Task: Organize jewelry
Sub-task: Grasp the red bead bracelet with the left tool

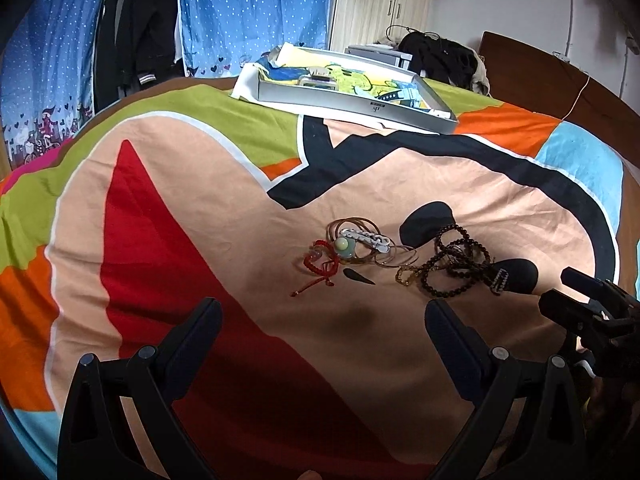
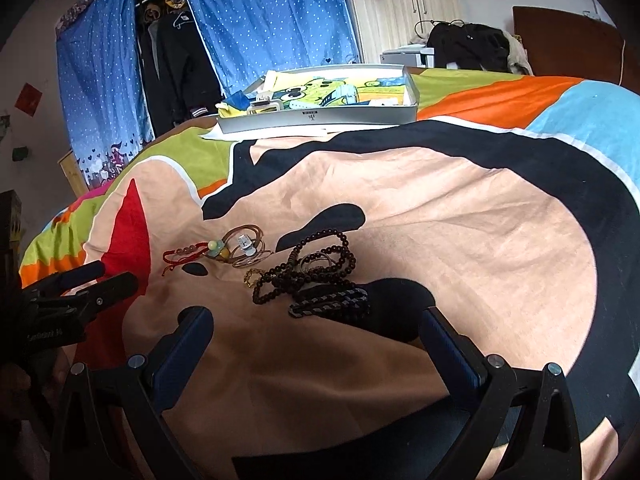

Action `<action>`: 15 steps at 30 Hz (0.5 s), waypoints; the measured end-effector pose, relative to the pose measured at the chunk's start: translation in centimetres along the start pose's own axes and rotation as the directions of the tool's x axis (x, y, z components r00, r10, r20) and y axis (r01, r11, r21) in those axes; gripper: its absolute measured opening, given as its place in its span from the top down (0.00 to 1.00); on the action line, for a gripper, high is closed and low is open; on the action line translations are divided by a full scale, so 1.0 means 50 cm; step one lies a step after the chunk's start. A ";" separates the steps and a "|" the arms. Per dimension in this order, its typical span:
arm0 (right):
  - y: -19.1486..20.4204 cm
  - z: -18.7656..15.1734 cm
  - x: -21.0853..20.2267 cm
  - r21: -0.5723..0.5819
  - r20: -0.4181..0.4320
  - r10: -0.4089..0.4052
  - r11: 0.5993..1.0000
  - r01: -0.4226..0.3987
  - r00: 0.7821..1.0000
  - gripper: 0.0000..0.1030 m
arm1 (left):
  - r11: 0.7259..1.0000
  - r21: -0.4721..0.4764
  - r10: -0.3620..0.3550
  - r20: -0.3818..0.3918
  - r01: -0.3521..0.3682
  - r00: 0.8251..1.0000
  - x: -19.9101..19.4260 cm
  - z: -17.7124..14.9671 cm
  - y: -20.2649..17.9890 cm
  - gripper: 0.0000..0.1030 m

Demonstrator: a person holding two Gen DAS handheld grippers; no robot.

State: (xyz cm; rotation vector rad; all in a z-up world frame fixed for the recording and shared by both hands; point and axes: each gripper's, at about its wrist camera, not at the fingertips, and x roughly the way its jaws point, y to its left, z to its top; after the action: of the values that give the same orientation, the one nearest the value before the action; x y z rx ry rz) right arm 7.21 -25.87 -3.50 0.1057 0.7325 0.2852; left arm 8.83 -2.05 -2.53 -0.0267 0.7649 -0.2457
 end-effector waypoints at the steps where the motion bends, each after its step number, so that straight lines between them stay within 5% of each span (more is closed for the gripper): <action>1: -0.002 0.001 0.007 -0.001 -0.006 -0.001 1.000 0.001 1.000 0.00 | 1.000 -0.001 0.000 -0.004 0.000 1.000 0.005 0.002 0.001 0.04; 11: -0.038 0.009 0.072 0.033 -0.085 0.020 0.999 -0.017 0.996 0.07 | 0.999 -0.026 -0.031 -0.044 0.030 0.999 0.072 0.036 0.034 0.05; 15: -0.040 0.012 0.094 0.030 -0.112 0.028 0.999 -0.025 0.993 0.14 | 0.997 -0.061 -0.060 -0.066 0.056 0.996 0.097 0.048 0.051 0.21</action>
State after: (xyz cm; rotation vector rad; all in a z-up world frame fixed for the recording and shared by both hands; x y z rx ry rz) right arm 11.35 -26.42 -6.46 0.1272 0.8477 0.3078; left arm 14.37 -0.83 -4.40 -0.0973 0.8398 -0.2803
